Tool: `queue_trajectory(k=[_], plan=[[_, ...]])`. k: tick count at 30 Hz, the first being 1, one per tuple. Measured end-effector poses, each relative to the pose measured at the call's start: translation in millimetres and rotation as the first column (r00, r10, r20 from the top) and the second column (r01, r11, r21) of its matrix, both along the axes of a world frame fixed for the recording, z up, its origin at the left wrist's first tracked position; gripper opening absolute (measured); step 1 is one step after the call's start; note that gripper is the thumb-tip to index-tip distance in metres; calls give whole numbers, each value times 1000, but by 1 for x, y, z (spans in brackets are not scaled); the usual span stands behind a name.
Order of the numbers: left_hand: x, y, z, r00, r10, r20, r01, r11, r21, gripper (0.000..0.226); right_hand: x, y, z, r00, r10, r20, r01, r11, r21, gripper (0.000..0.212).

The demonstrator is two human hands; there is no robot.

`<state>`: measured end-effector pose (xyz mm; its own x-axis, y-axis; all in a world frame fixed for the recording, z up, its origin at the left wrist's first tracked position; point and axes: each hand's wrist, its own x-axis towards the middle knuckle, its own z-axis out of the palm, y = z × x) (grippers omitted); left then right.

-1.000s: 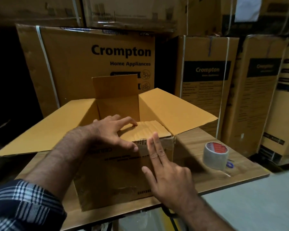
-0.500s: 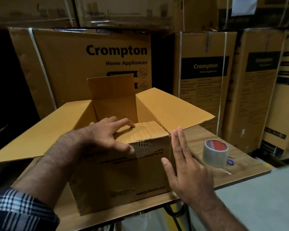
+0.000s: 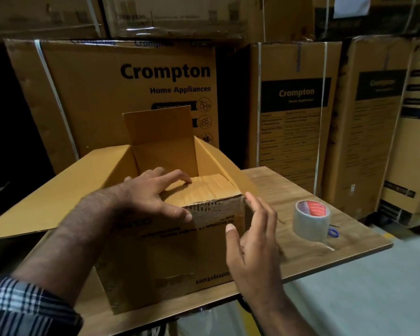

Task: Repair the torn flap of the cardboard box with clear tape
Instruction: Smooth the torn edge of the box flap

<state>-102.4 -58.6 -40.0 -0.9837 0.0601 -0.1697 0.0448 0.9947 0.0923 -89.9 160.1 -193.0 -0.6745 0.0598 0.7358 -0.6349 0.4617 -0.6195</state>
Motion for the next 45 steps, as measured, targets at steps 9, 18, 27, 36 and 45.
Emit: queue_trajectory(k=[9, 18, 27, 36, 45], plan=[[1, 1, 1, 1000, -16, 10, 17, 999, -50, 144, 33, -26, 21, 970, 171, -170, -46, 823, 566, 82], [-1, 0, 0, 999, -30, 18, 30, 999, -37, 137, -7, 8, -9, 992, 12, -122, 67, 782, 620, 80], [1, 4, -2, 999, 10, 30, -12, 998, 54, 132, 9, -8, -20, 999, -42, 18, 27, 863, 504, 84], [13, 5, -4, 1000, 13, -24, -12, 999, 50, 130, 54, -59, -4, 908, 398, 129, -399, 730, 555, 85], [63, 101, -6, 342, -364, -866, 699, 715, -25, 45, 31, 74, -12, 990, 121, -71, -100, 964, 246, 31]])
